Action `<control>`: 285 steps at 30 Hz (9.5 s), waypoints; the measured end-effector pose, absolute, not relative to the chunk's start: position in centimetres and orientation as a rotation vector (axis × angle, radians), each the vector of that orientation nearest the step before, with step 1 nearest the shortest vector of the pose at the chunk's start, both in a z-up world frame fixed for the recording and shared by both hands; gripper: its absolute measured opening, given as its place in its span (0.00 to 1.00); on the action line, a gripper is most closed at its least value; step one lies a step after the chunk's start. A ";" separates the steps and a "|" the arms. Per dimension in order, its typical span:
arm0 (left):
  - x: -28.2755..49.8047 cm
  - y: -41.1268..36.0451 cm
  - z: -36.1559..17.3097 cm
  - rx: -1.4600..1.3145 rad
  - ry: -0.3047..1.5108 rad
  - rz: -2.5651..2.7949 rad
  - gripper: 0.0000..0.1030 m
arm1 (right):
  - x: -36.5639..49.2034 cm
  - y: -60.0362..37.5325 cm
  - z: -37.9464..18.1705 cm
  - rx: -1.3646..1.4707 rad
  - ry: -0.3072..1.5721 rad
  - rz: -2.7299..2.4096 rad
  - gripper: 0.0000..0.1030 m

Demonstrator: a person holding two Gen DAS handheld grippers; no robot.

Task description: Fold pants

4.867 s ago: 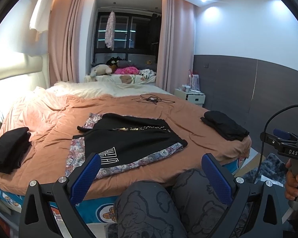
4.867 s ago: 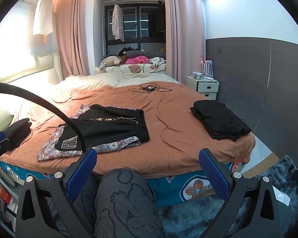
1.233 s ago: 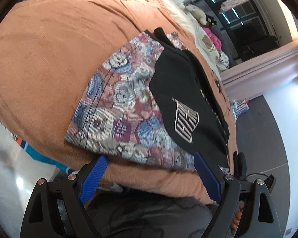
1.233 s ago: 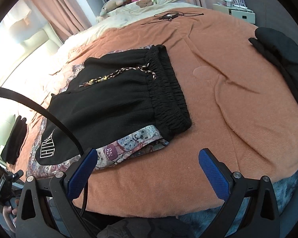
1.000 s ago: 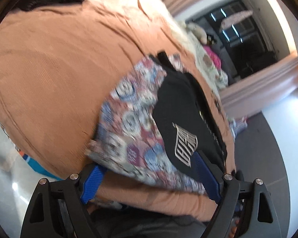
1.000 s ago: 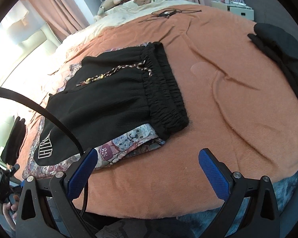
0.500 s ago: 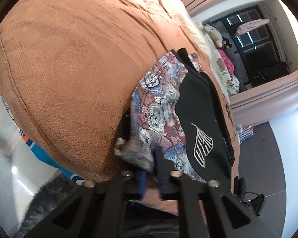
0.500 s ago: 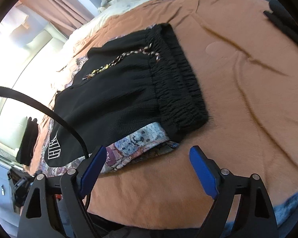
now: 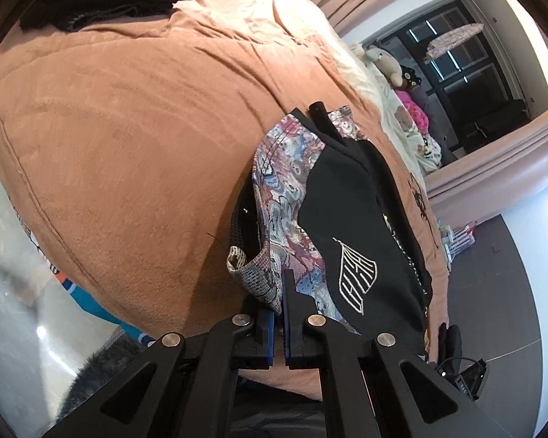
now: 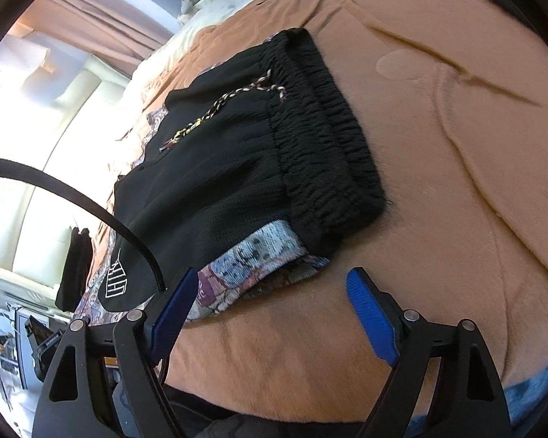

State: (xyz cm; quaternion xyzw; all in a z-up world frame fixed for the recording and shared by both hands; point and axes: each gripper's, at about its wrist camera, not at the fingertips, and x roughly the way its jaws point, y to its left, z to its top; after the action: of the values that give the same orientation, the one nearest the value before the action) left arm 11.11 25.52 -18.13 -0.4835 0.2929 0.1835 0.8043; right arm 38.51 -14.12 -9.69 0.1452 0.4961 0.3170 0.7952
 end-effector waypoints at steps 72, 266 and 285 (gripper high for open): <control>44.9 35.4 0.7 -0.599 0.530 0.246 0.03 | 52.6 -7.1 -3.2 0.502 0.852 0.700 0.13; 14.8 30.0 -15.3 -1.027 0.739 0.332 0.08 | 48.6 -13.2 -6.1 0.460 1.057 0.793 0.17; 11.4 28.3 -18.4 -1.044 0.817 0.313 0.25 | 44.4 -14.6 -4.2 0.266 1.029 0.575 0.68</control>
State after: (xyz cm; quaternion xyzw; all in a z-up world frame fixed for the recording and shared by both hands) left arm 11.36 28.32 -18.40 -0.4825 0.3776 0.1445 0.7770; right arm 44.43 -14.60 -4.18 0.1252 0.4838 0.2705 0.8228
